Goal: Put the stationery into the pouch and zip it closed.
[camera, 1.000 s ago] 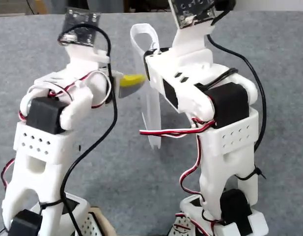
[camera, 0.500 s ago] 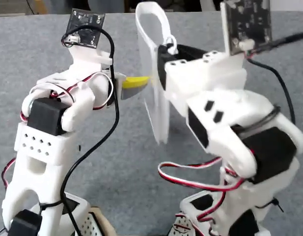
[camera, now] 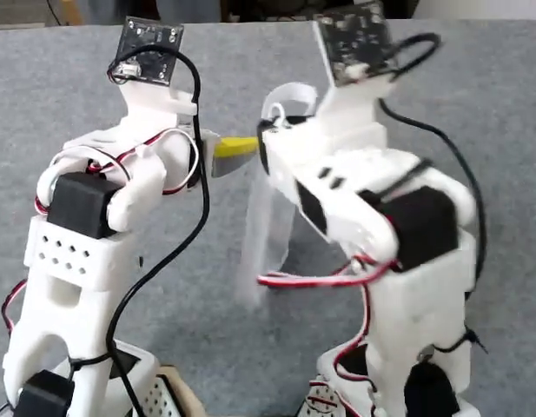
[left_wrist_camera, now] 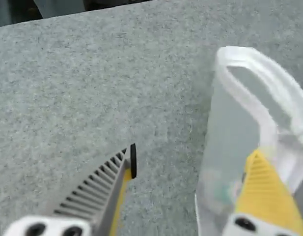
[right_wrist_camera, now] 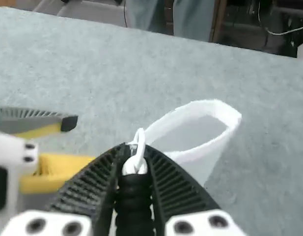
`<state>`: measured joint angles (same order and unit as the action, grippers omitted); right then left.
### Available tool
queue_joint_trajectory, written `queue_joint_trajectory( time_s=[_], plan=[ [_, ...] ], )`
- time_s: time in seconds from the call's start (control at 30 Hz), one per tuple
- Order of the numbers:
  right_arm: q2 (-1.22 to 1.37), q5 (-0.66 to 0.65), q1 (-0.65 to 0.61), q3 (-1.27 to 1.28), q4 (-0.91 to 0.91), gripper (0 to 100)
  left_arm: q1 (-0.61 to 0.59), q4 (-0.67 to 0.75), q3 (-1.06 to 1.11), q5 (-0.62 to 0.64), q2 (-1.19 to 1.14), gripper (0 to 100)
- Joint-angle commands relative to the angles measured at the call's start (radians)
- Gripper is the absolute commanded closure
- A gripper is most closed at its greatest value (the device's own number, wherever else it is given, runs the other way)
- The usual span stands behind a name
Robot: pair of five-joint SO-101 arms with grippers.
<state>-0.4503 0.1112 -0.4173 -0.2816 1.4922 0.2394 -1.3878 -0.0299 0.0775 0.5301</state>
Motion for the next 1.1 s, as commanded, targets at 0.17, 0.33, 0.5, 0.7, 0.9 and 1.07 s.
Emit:
queue_joint_trajectory(
  time_s=[0.17,0.33,0.5,0.7,0.9,1.07],
  plan=[
    [-0.022,-0.098,-0.021,0.153,-0.249,98.6,-0.059,-0.009,-0.041,-0.003,0.026,64],
    [-0.022,-0.117,-0.018,0.171,-0.267,98.6,-0.059,-0.014,-0.039,-0.003,0.026,64],
    [-0.022,-0.123,-0.017,0.173,-0.304,98.6,-0.056,-0.054,-0.041,-0.041,0.026,64],
    [-0.022,-0.123,0.048,0.170,-0.307,98.6,-0.059,-0.058,-0.041,-0.038,0.026,64],
    [-0.027,-0.123,0.164,0.171,-0.299,98.6,-0.059,-0.052,-0.041,-0.040,0.026,64],
    [-0.030,-0.123,0.196,0.166,-0.262,98.6,-0.056,-0.052,-0.041,-0.044,0.023,64]
  ],
)
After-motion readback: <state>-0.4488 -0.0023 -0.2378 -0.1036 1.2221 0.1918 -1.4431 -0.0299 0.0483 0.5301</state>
